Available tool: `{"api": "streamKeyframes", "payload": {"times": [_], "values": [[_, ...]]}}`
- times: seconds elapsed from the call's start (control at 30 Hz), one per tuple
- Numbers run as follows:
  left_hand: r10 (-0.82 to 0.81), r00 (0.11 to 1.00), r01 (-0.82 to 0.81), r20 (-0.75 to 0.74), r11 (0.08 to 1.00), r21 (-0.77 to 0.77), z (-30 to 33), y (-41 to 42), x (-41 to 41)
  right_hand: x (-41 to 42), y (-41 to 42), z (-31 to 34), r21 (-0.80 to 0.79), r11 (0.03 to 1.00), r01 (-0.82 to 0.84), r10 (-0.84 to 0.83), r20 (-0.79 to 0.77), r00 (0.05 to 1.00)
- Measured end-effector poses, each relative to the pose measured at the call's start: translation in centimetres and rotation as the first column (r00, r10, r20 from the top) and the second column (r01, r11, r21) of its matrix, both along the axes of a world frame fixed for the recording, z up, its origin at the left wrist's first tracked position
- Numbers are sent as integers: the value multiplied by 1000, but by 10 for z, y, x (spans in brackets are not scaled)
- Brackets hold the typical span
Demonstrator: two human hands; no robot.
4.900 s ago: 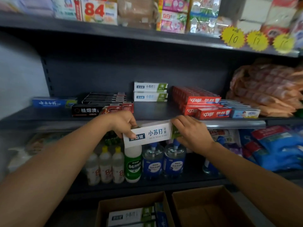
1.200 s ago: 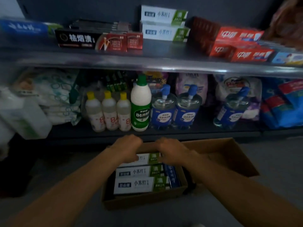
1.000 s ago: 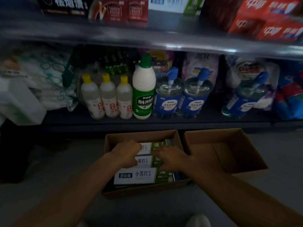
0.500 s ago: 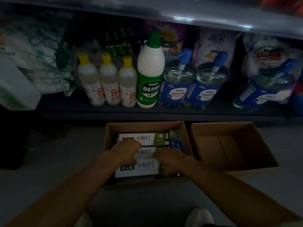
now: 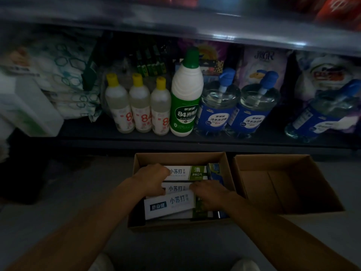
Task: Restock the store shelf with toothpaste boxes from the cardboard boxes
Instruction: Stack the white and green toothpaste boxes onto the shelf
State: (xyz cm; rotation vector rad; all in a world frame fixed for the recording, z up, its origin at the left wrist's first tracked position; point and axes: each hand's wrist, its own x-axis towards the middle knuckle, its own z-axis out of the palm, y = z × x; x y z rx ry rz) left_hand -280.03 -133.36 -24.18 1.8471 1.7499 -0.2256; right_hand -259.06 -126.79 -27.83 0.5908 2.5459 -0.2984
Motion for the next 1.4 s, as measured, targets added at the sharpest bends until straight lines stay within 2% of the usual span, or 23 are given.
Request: {"api": "streamKeyframes", "payload": {"times": [0.13,0.3,0.43,0.57,0.67,0.77,0.87,1.0,1.13,1.27,1.4], "values": [[0,1000,0,-9,999,34,22,-2,-6,3,6,21,52,999,10,-8,-40,999],[-25,997,33,-72,993,117,80,-2,-4,14,18,90,117,991,60,-47,-109,993],[-15,994,40,-111,974,223,149,-3,5,31,23,158,278,957,89,-41,-176,984],[14,985,48,-172,936,349,228,1,14,50,25,233,479,872,101,17,-236,972],[29,992,25,-121,904,427,280,9,19,62,28,281,612,781,128,50,-265,963],[58,998,-51,-3,903,428,320,15,28,73,31,319,689,702,184,67,-320,945],[68,997,-79,43,924,375,345,25,34,82,34,347,743,631,222,125,-380,916],[86,993,-109,79,924,367,364,35,35,88,41,365,784,562,264,192,-434,880],[135,984,-173,120,894,413,374,45,42,90,57,373,788,557,262,229,-450,863],[181,973,-229,143,821,524,384,65,43,87,79,394,742,601,296,190,-493,849],[214,968,-248,131,744,620,401,90,42,80,105,423,601,692,400,-3,-552,834]]}}
